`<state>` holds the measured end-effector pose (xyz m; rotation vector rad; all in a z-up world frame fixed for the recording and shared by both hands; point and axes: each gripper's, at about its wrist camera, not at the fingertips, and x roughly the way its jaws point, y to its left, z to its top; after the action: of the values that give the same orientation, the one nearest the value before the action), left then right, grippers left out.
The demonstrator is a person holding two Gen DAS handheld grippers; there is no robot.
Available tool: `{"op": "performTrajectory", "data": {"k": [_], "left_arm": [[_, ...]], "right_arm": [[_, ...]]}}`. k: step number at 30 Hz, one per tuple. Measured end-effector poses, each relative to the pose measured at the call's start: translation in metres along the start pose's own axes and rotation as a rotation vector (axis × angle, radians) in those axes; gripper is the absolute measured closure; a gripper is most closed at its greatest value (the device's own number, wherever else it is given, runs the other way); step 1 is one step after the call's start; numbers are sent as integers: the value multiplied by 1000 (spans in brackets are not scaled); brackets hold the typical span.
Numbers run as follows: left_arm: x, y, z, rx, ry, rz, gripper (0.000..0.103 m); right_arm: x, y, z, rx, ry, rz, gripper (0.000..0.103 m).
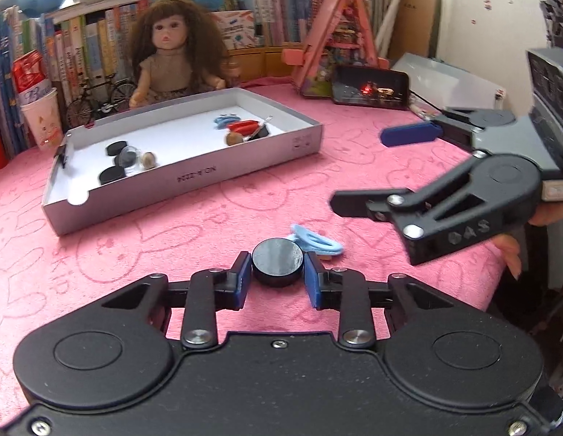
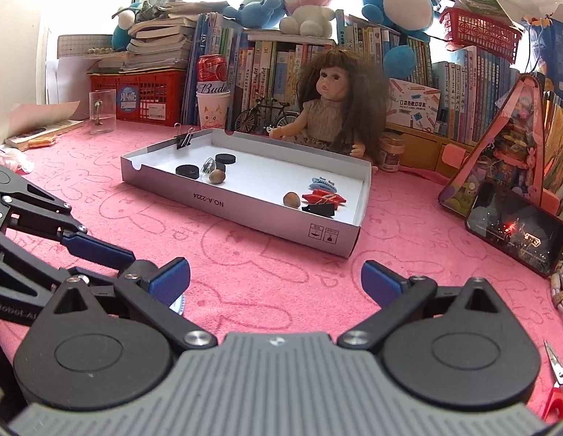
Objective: Organize rigid objects
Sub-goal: 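Grasp the light blue hair clip with the right tool while the left tool holds its disc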
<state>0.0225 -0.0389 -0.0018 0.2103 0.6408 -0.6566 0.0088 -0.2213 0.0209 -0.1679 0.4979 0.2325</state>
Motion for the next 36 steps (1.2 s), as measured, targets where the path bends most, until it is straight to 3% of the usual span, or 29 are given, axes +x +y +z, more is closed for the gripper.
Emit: {"op": "performTrajectory", "data": {"k": [5,11,22,29,32,36], "left_arm": [[-1,13,1,-39,3,44,74],[-3,22,0,-62,2,75,74],[-3,26,-3,-90,-15,108,73],[-4,25,-5,-87,-28,140,73],[-5,25,-6,-97,-36,158,73],[-8,27,-7,-106,-55,181,73]], "right_arm": [[-2,11,-5,-80,1,56,0],[7,29,-10,-202,47,6,0],[18,12,-6,-97,87,-108,0],[4,8,-3,14,59,66,0],[7,17,-2,12,68,82,3],[13,29,-4,19,90,98,15]]}}
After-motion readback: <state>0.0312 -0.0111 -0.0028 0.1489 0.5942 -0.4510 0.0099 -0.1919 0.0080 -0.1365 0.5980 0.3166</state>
